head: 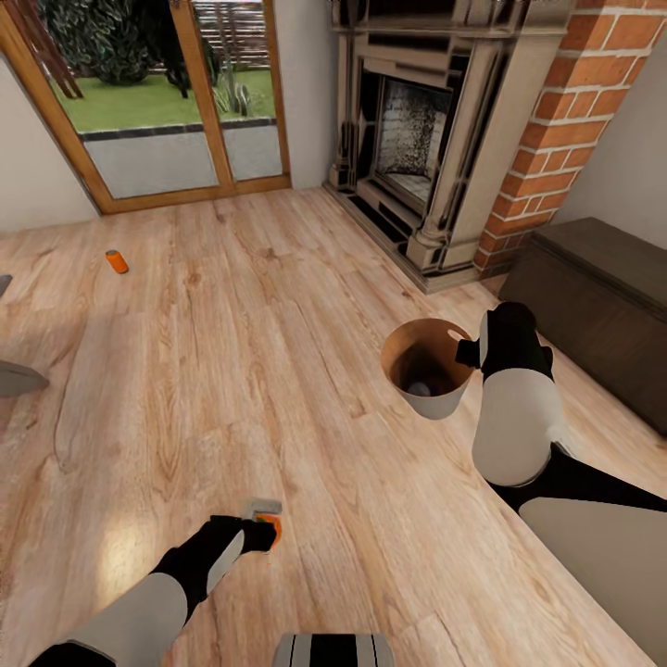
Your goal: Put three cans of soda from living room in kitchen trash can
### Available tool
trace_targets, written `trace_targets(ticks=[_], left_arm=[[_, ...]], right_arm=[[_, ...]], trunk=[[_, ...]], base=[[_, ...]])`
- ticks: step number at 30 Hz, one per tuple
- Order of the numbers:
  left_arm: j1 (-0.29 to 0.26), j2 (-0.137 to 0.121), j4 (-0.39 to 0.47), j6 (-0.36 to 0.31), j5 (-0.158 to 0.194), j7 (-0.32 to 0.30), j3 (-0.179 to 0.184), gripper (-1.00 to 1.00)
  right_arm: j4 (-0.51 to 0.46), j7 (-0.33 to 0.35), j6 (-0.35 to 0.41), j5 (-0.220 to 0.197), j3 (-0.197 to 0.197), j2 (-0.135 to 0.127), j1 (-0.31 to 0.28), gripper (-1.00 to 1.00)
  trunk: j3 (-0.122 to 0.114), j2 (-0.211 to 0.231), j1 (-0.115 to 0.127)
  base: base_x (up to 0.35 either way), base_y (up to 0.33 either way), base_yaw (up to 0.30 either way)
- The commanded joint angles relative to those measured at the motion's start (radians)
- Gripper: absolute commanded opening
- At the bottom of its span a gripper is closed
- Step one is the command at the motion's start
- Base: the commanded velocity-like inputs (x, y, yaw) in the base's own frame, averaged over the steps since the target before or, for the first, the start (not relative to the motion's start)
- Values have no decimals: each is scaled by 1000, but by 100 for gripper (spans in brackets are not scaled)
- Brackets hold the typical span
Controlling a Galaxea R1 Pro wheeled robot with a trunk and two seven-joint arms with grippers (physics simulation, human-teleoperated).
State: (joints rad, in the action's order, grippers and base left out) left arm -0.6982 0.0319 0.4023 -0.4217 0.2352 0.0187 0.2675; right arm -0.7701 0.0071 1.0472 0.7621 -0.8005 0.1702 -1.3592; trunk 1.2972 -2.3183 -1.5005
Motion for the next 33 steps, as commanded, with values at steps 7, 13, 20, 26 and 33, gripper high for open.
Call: trace_targets(ticks=[7, 13, 20, 26, 33], left_arm=[[0, -1, 129, -55, 1, -69, -3, -100], [0, -2, 298, -161, 2, -116, -5, -100], [2, -4, 439, -262, 3, -132, -6, -100], [11, -9, 499, -295, 3, -154, -7, -100], [78, -79, 734, -431, 28, -223, -9, -100]], right_arm=[[3, 3, 0, -8, 0, 0, 4, -100], [11, 2, 0, -6, 1, 1, 7, -100], [30, 2, 0, -5, 5, 2, 34, -100], [35, 3, 0, -6, 12, 4, 83, -100], [42, 8, 0, -9, 57, 4, 206, -100]], trunk=[[-22, 49, 27], [-41, 91, 50], [-63, 140, 77], [-82, 182, 100], [-104, 231, 127]], base=[[0, 0, 0], [0, 0, 0], [0, 0, 0], [0, 0, 0], [0, 0, 0]])
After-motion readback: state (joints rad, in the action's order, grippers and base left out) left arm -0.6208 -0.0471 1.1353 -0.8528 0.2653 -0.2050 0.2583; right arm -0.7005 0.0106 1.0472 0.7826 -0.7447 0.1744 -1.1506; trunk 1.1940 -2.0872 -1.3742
